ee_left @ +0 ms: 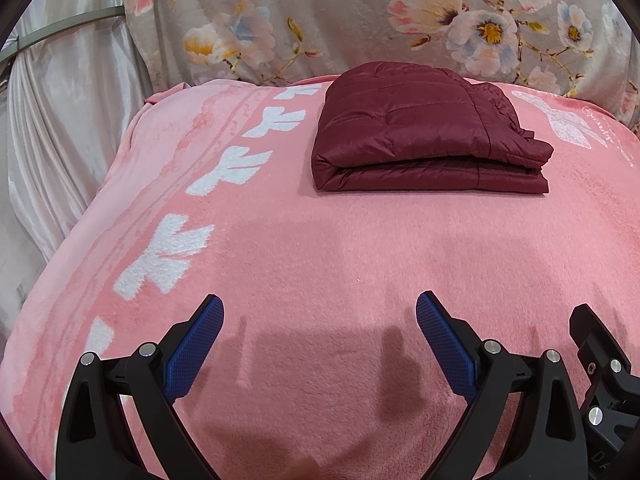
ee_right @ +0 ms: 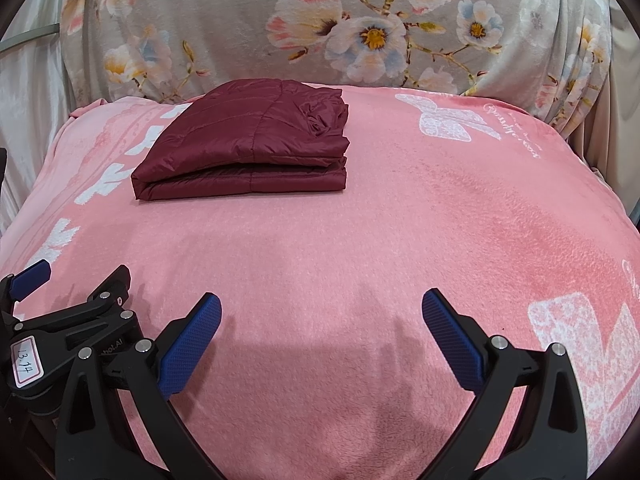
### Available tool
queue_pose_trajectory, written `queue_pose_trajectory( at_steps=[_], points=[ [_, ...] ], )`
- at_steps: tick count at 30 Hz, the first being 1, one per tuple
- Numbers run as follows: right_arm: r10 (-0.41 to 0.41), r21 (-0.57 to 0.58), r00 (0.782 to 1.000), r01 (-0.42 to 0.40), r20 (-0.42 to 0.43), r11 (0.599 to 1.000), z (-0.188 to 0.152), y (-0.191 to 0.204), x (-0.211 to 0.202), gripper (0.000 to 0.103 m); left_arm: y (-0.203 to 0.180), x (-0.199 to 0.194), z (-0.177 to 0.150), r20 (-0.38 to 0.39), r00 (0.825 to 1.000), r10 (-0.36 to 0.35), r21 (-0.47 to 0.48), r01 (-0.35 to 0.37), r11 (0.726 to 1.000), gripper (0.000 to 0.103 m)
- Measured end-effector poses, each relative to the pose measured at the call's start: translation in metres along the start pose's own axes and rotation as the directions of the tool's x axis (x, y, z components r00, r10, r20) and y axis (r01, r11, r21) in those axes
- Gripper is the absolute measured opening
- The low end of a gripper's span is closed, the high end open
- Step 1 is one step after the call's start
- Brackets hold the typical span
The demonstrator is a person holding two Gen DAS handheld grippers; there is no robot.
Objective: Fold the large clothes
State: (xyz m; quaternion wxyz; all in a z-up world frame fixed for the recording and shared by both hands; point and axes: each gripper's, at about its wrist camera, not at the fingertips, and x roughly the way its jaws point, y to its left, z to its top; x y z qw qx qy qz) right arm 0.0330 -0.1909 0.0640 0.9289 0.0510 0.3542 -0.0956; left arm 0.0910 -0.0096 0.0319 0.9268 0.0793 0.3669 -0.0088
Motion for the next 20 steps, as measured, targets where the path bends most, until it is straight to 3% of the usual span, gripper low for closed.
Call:
queue_pose_trajectory(
  at_steps=[20],
  points=[
    [0.003,0.002,1.000,-0.003,0.001,1.000,0.0005,-0.0039,0.0005,0.098,-0.0034,0.0002,0.0013,0.003,1.000,0.008,0.008,-0.008,1.000,0.093]
  ],
)
